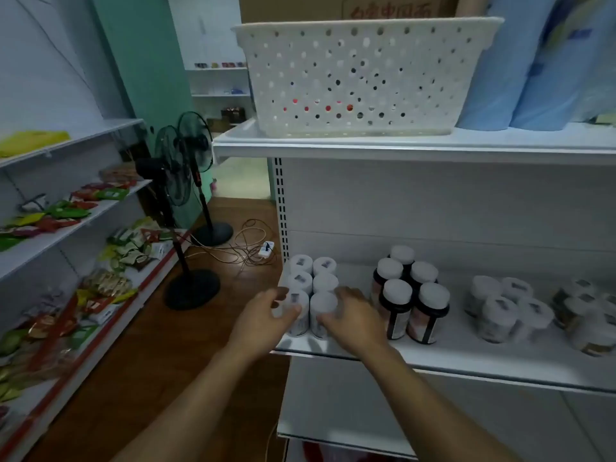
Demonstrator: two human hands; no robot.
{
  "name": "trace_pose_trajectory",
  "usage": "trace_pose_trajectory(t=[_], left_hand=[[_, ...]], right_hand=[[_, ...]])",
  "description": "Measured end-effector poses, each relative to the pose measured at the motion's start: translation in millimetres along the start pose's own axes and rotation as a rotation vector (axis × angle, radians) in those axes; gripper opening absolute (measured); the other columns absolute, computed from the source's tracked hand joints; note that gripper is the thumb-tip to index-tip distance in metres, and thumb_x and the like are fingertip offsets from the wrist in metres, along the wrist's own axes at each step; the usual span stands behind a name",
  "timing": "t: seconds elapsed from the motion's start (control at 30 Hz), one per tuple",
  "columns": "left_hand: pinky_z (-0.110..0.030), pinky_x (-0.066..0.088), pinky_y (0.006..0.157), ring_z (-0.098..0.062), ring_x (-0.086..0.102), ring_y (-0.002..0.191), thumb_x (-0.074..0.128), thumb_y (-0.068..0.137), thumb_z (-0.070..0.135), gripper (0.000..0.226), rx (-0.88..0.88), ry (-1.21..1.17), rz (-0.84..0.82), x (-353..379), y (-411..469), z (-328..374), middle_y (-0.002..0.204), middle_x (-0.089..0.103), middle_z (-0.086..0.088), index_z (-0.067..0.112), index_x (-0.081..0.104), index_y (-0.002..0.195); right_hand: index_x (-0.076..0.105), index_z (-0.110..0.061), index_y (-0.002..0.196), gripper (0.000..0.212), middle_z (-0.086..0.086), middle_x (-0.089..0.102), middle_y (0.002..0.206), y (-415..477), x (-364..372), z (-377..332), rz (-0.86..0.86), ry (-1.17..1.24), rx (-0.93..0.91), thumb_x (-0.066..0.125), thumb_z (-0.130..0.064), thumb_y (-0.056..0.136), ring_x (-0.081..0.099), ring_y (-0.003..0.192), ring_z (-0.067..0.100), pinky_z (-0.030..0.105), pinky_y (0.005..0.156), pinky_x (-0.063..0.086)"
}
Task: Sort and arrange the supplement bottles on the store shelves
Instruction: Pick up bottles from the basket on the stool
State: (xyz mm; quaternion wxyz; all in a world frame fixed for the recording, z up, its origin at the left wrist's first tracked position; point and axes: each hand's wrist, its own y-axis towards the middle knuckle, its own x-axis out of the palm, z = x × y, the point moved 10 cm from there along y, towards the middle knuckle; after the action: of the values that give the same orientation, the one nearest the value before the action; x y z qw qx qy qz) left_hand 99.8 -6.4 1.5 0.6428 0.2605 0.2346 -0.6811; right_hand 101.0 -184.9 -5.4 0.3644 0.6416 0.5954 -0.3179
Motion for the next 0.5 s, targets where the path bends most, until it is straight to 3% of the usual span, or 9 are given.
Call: trace_pose_trajectory(t=[0.13,0.3,0.5], left_hand=[[-0.027,0.043,0.094,-0.011,0.05,0.12,0.059,0.093,0.044,0.046,0.147,0.164,0.016,-3.8,2.4,3.9,0.129,0.055,0.004,0.025,0.052,0.134],[-0.017,0.031,0.09,-0.008,0.043,0.126,0.059,0.094,0.04,0.046,0.277,0.182,-0.052,0.8,1.2,7.8,0.137,0.053,0.006,0.027,0.05,0.137],[-0.015,0.028,0.089,0.002,0.039,0.12,0.06,0.093,0.042,0.044,0.348,0.106,-0.063,-9.0,2.0,3.0,0.135,0.052,0.013,0.034,0.051,0.134]], right_hand=[[0.056,-0.014,0.114,0.041,0.008,0.06,0.11,0.7,7.2,1.9,0.031,0.069,0.086,0.061,-0.044,0.086,0.059,0.096,0.027,0.03,0.068,0.044],[0.057,-0.016,0.12,0.046,0.005,0.063,0.116,-1.3,15.2,5.6,0.119,0.187,0.165,0.068,-0.042,0.083,0.06,0.103,0.025,0.026,0.069,0.037],[0.059,-0.025,0.119,0.045,-0.008,0.065,0.114,-17.1,6.1,7.3,0.256,0.346,0.18,0.074,-0.04,0.08,0.062,0.104,0.013,0.031,0.081,0.051]])
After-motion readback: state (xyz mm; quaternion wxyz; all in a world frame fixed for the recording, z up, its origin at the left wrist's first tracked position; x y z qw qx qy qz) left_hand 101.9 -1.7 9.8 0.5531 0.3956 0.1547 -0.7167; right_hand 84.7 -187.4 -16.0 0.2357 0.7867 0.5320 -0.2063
